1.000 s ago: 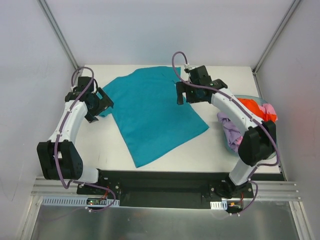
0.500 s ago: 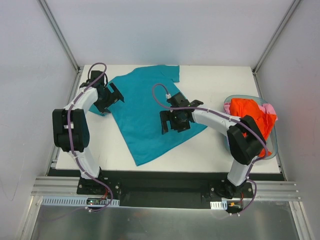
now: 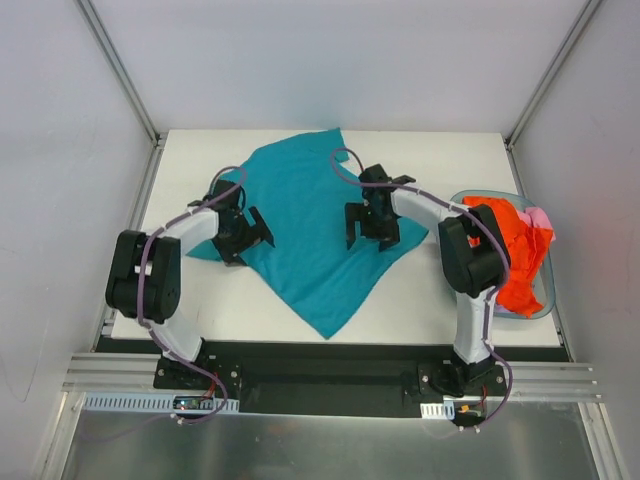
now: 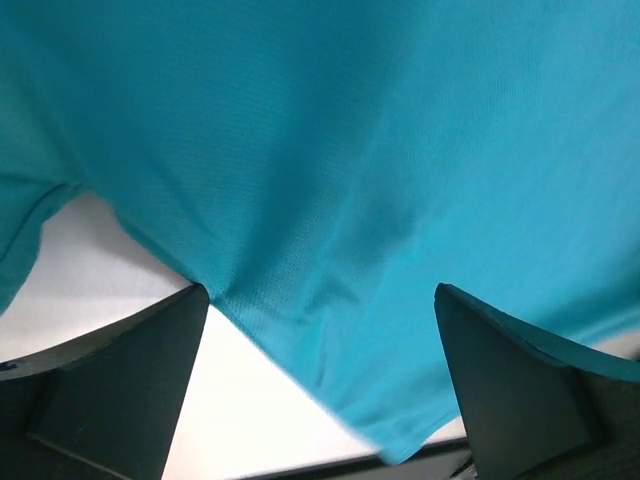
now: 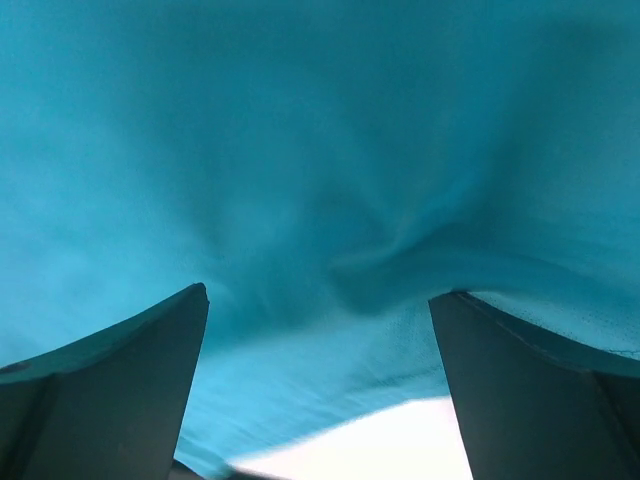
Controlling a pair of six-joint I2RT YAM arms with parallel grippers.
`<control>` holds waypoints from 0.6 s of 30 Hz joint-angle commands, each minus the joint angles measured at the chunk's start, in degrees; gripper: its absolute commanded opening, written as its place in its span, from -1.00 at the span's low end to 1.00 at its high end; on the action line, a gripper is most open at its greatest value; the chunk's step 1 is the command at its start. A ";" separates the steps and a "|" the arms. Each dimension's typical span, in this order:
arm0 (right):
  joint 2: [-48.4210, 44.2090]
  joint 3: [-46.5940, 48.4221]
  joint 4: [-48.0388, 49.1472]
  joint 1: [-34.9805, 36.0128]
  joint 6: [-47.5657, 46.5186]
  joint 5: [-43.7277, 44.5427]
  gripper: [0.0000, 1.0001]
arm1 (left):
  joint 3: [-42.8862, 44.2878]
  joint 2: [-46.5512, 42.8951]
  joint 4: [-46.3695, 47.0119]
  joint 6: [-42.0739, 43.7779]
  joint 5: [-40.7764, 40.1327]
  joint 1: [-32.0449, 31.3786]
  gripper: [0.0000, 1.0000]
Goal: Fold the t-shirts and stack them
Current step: Flatten out the tshirt
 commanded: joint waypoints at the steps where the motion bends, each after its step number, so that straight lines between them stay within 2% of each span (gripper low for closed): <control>1: 7.44 12.00 -6.55 -6.72 -3.96 3.47 0.93 | -10.53 -5.57 -2.93 -7.53 4.61 -12.38 0.99; 2: 10.58 14.81 -7.16 -9.08 -4.40 4.26 0.93 | -11.43 -8.45 -2.92 -9.04 5.58 -15.28 0.98; 3: 12.09 17.54 -7.34 -10.15 -5.71 4.79 0.93 | -11.96 -9.87 -2.66 -10.45 6.81 -20.79 0.99; 4: 13.59 24.44 -7.87 -11.03 -6.59 5.14 0.93 | -11.96 -11.19 -2.57 -12.03 6.91 -23.02 0.99; 7: 18.08 37.20 -13.31 -12.79 -10.01 4.44 0.93 | -9.95 -17.34 -3.10 -11.09 3.23 -26.47 0.99; 9: 15.13 38.22 -13.77 -12.18 -11.60 3.74 0.93 | -7.59 -22.53 -3.89 -9.07 1.46 -26.47 0.98; 13: 3.89 26.91 -8.15 -10.25 -12.67 3.91 0.93 | -3.62 -28.25 -4.86 -4.15 -5.11 -25.77 0.99; 14: 1.33 21.40 -6.40 -9.46 -12.32 4.00 0.93 | -3.00 -28.87 -5.03 -3.61 -5.83 -25.07 0.99; 16: -4.72 15.66 -5.51 -8.58 -10.39 4.00 0.93 | -1.86 -28.52 -5.65 -2.73 -6.28 -22.44 0.99; 18: -8.18 6.70 -3.40 -7.35 -8.81 4.18 0.93 | -1.85 -26.86 -6.09 -2.55 -3.47 -16.56 0.99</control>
